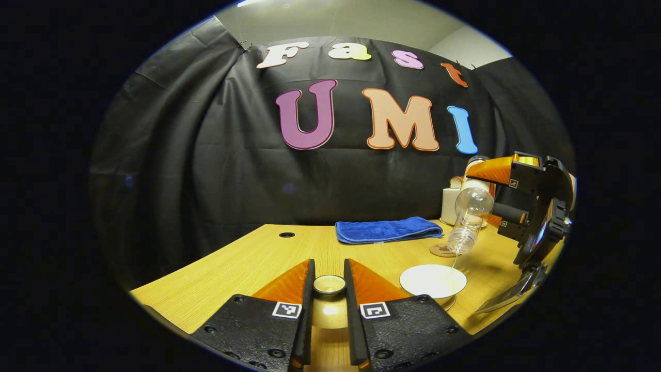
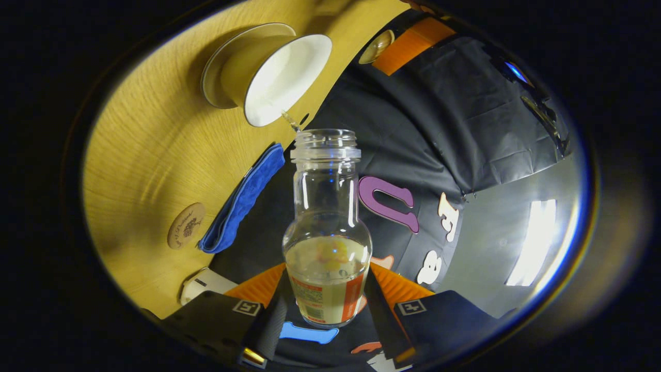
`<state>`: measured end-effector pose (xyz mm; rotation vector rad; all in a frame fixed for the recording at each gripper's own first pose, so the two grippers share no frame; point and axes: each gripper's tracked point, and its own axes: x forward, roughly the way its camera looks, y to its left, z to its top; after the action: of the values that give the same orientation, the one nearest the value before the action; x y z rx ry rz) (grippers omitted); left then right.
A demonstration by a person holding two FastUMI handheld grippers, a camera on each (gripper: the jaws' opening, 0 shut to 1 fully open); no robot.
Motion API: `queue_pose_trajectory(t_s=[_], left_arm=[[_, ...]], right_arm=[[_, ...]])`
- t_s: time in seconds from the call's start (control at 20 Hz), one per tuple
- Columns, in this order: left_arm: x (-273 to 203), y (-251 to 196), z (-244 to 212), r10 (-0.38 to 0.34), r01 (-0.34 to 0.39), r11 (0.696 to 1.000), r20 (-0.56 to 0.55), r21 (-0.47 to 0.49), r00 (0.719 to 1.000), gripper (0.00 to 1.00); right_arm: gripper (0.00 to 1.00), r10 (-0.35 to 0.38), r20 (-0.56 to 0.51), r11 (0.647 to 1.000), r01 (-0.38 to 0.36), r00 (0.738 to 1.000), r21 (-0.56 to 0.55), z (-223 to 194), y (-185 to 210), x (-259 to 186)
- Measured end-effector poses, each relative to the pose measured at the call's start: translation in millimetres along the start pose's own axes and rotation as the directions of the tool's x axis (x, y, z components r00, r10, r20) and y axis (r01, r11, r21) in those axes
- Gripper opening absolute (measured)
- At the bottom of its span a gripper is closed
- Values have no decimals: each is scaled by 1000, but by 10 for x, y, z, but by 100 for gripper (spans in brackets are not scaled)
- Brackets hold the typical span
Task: Open the teacup lid with one hand, grasp the water bottle and pour water into the teacup with the other hand; after pouring, place the water bottle on the coaster and then close the teacup lid.
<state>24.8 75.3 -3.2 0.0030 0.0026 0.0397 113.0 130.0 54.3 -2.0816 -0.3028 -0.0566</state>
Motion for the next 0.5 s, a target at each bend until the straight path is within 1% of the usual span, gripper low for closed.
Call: queue_pose_trajectory(t_s=[0.1,0.15,0.2,0.25,0.3,0.4,0.5], left_arm=[[2,0,5,0,0,1000,0,1,1000,26],[2,3,10,0,0,1000,0,1,1000,26],[1,3,5,0,0,1000,1,1,1000,26],[0,1,6,0,0,1000,0,1,1000,26],[2,-2,2,0,0,1000,1,1,1000,26],[2,0,7,0,0,1000,1,1,1000,26],[0,2,4,0,0,1000,1,1,1000,26]], right_arm=[[81,73,-16,990,-71,997,125,-32,154,13],[82,98,-21,980,-93,995,176,-36,218,8],[78,118,-22,969,-110,993,220,-19,255,-13],[82,136,-18,954,-127,990,272,9,285,-29],[80,161,-15,931,-147,987,334,25,352,-48],[82,217,-10,862,-187,976,470,71,497,-117],[79,248,1,785,-202,969,586,115,564,-154]])
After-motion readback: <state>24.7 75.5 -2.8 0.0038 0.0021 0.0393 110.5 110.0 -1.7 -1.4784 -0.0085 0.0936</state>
